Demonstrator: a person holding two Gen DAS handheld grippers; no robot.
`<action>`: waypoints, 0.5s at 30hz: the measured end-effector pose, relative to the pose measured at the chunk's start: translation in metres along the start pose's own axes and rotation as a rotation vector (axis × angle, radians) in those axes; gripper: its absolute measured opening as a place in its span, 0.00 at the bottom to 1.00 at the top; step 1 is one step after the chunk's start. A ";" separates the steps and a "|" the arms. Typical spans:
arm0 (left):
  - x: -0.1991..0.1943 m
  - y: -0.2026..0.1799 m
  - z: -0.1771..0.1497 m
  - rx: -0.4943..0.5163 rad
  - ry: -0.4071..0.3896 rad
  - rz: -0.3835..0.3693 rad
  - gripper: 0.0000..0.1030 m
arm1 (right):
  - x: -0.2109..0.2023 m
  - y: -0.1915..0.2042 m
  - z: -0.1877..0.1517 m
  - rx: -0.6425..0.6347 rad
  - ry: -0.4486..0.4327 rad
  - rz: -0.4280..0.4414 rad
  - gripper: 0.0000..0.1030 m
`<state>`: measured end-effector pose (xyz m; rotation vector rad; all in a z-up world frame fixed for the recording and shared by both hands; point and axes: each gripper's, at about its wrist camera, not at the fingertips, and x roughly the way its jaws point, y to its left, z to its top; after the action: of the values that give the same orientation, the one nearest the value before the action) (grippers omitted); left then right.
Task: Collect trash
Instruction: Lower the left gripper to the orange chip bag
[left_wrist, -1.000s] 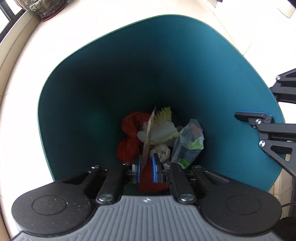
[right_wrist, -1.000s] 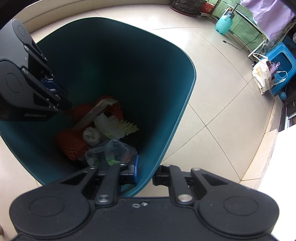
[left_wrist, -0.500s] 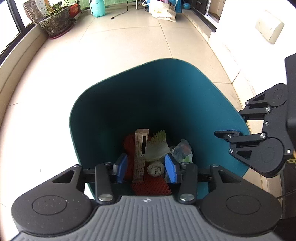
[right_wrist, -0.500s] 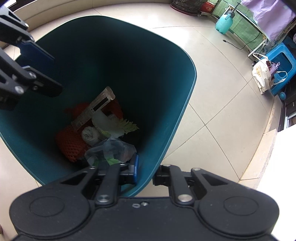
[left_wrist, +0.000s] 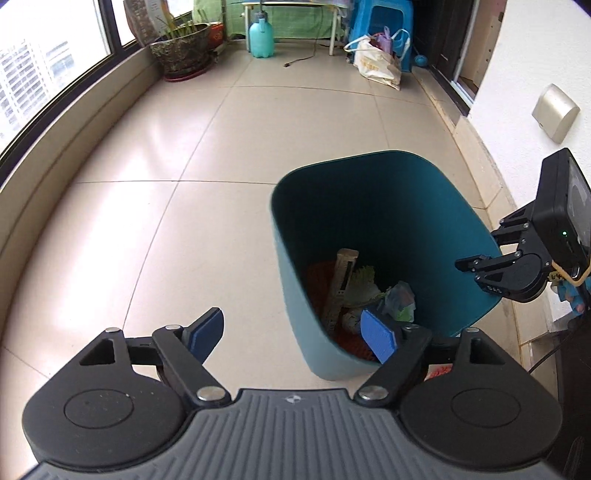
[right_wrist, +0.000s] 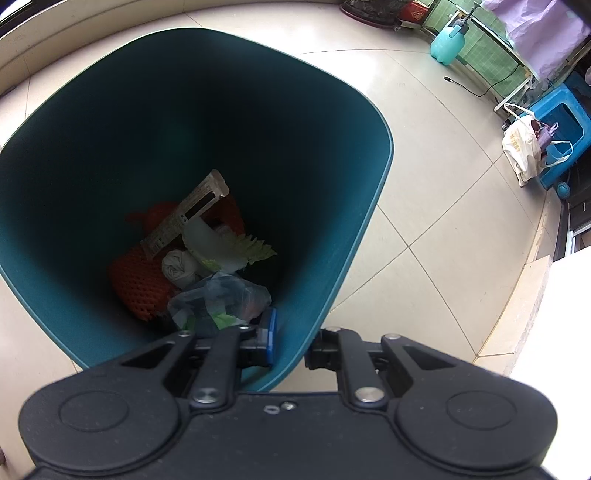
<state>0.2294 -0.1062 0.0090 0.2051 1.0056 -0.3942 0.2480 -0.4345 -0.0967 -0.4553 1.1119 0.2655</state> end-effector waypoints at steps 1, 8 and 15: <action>-0.002 0.007 -0.004 -0.018 0.003 0.002 0.79 | 0.000 0.000 0.000 0.000 0.000 0.000 0.13; 0.015 0.047 -0.037 -0.157 0.064 0.003 0.81 | 0.001 0.000 -0.001 0.002 0.001 -0.001 0.13; 0.090 0.076 -0.092 -0.278 0.215 -0.008 0.81 | 0.001 0.000 -0.001 0.000 0.003 -0.005 0.13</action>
<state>0.2315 -0.0251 -0.1166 -0.0082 1.2607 -0.2387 0.2477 -0.4346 -0.0984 -0.4580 1.1133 0.2608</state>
